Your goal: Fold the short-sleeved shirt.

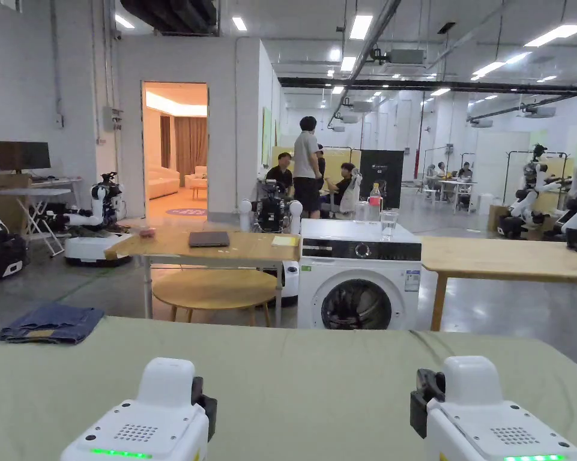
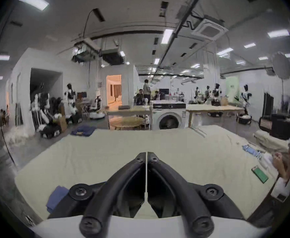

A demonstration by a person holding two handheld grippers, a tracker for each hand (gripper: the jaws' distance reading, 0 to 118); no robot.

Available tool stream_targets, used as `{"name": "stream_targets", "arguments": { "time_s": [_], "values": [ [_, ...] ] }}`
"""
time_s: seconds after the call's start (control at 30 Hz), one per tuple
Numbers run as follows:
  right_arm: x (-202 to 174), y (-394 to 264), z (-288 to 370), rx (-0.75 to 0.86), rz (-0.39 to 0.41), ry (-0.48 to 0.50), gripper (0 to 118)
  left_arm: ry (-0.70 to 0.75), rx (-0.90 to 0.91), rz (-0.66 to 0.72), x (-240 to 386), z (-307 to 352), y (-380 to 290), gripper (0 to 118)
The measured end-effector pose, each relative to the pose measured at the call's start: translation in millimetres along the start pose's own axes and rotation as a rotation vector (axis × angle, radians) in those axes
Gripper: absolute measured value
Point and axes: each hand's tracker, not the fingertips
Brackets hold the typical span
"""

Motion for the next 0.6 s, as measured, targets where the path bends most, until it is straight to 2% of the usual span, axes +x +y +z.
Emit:
{"name": "stream_targets", "arguments": {
  "time_s": [0.17, 0.6],
  "values": [
    [6.4, -3.6, 4.4, 0.012, 0.005, -0.016, 0, -0.004, 0.006, 0.036, -6.6, 0.1, 3.5, 0],
    [3.7, -8.0, 1.1, 0.022, -0.005, -0.013, 2, 0.026, -0.003, 0.005, -6.2, -0.3, 4.3, 2]
  ]
}}
